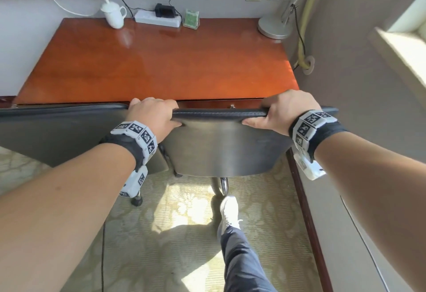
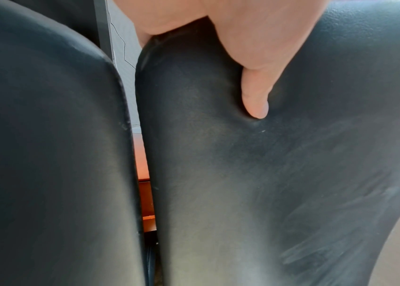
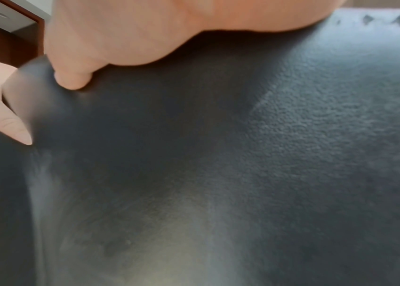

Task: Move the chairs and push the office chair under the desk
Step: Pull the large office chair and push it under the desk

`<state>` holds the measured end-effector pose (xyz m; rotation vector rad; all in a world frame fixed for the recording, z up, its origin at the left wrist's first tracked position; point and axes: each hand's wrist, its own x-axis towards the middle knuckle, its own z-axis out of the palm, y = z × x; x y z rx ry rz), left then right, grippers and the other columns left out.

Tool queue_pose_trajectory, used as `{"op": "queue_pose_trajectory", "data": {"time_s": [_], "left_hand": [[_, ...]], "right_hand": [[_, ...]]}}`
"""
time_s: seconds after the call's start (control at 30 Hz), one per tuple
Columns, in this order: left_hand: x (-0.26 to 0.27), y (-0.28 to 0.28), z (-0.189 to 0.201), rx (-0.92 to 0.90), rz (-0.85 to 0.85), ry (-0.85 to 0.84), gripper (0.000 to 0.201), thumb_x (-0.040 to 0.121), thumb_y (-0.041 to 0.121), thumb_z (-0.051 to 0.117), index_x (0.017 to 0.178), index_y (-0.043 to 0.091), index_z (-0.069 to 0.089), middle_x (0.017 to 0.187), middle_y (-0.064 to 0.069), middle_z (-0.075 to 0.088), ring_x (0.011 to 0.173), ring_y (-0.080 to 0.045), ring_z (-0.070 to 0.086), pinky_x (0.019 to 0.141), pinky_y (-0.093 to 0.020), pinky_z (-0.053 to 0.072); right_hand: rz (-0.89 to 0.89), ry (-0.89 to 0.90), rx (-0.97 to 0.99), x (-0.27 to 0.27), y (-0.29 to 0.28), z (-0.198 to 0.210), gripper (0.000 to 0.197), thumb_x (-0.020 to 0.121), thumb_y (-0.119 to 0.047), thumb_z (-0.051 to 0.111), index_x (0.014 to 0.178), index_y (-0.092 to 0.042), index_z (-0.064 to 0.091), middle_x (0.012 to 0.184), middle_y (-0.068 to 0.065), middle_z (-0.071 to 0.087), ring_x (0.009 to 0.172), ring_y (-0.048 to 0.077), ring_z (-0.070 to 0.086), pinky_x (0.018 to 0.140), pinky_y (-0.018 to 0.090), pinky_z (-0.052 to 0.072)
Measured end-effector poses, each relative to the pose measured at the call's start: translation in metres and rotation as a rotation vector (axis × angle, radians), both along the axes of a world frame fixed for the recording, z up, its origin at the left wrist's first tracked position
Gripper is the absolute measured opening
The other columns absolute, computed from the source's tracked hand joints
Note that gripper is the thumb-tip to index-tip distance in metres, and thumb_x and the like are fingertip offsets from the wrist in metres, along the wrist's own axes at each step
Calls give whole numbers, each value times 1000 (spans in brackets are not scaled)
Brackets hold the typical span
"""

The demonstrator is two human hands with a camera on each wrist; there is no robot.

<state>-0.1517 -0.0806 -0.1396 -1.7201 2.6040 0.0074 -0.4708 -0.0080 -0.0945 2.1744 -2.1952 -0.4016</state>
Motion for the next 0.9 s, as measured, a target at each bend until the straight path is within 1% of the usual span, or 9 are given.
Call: {"op": "queue_pose_trajectory", "data": {"time_s": [0.07,0.2,0.3,0.37,0.53,0.63,0.7,0.73,0.9], "left_hand": [[1,-1,0,-6,-2,11,24,97,57,59,106,36,64,90,7,66,98,-25,59,88,-44,38],[1,1,-2,1,2,12,23,96,58,59,106,37,63,96,8,67,103,-24,59,90,-43,37],[-2,3,-6,-2,17,19,23,96,58,59,100,36,63,91,11,66,103,-24,58,91,-43,36],[-4,0,-6,0,31,30,23,96,57,59,100,35,64,91,10,67,102,-23,58,91,-43,36],[-8,-13,-5,16,38,44,24,98,55,60,113,37,65,99,9,69,109,-22,58,95,-43,36],[-19,-18,-5,4,32,27,29,98,55,59,118,34,63,101,7,70,109,-24,58,94,-43,37],[-26,-19,-6,-2,27,19,32,98,55,59,120,33,63,103,6,71,109,-25,58,94,-43,38],[-29,-20,-7,-6,24,21,32,98,55,60,120,32,63,103,6,71,108,-25,58,94,-43,39],[-39,-20,-6,-2,23,49,35,98,54,62,123,30,63,106,5,72,110,-26,58,97,-45,40]], "right_hand": [[1,4,3,2,-1,1,90,69,-102,22,96,-34,73,78,-4,65,82,26,65,70,34,51],[6,23,20,1,-1,0,93,67,-103,19,97,-34,73,79,-3,67,83,26,66,73,36,56],[0,23,42,0,-1,-1,91,67,-103,20,98,-35,71,77,-4,66,81,26,66,72,35,55],[-10,17,51,1,-2,-1,91,66,-103,19,97,-34,71,75,-4,65,80,26,65,72,34,55],[-15,-51,2,-2,-13,-4,94,59,-105,19,92,-36,73,73,-7,67,77,23,67,75,36,60],[-28,-36,18,-13,-21,-2,85,67,-102,28,88,-31,70,74,-6,66,78,23,66,74,34,58],[-29,-12,21,-23,-28,-2,79,73,-100,34,87,-30,68,73,-6,65,75,21,62,70,32,52],[-31,-6,15,-29,-31,-2,79,73,-100,34,87,-30,67,72,-6,64,73,20,61,69,32,51],[-18,-21,-13,-40,-37,-3,87,63,-103,26,86,-32,70,70,-6,64,78,23,65,74,34,56]]}}
